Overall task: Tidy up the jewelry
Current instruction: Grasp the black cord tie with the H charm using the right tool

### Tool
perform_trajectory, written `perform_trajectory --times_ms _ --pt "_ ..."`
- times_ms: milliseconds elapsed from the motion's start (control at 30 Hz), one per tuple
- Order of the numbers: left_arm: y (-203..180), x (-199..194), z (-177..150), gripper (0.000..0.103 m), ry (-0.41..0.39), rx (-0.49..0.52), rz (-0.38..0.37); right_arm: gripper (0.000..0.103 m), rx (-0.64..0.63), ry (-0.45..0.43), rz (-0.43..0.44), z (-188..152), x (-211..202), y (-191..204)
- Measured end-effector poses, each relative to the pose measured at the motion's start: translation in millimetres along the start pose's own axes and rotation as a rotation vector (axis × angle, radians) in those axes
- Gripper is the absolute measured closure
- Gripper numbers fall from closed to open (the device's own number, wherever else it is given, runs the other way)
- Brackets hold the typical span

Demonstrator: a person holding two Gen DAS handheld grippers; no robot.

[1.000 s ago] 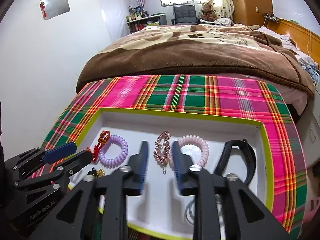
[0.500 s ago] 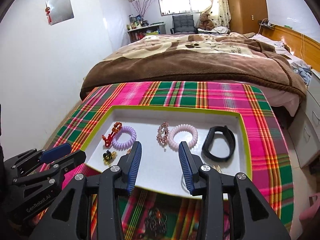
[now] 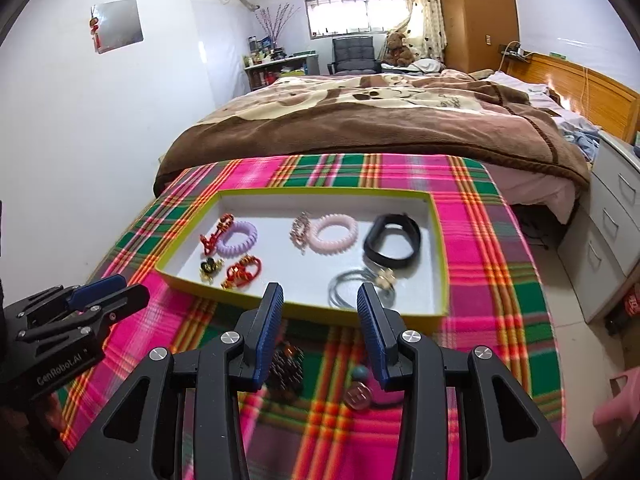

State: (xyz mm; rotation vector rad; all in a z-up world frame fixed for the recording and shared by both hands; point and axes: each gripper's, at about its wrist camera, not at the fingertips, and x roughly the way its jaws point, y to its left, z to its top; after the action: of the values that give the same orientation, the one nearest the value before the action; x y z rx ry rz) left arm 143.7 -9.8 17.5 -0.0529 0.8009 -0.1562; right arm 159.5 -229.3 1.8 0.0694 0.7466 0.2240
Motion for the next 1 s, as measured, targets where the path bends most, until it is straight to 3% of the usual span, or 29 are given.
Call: perform_trajectory --times_ms 367,533,667,1000 --pt "-14 -1 -20 0.065 0.017 0.018 -0.068 0.063 0.02 0.044 -0.067 -30 -11 -39" --pt "-17 4 -27 0.065 0.041 0.001 -0.077 0.062 0.038 0.072 -0.043 -39 -9 -50" --pt "-19 4 -30 0.065 0.046 0.002 -0.077 0.053 0.046 0.104 0.006 -43 0 -50" --pt "-18 8 -36 0.065 0.068 -0.002 -0.063 0.053 -0.07 0.171 0.014 -43 25 -24"
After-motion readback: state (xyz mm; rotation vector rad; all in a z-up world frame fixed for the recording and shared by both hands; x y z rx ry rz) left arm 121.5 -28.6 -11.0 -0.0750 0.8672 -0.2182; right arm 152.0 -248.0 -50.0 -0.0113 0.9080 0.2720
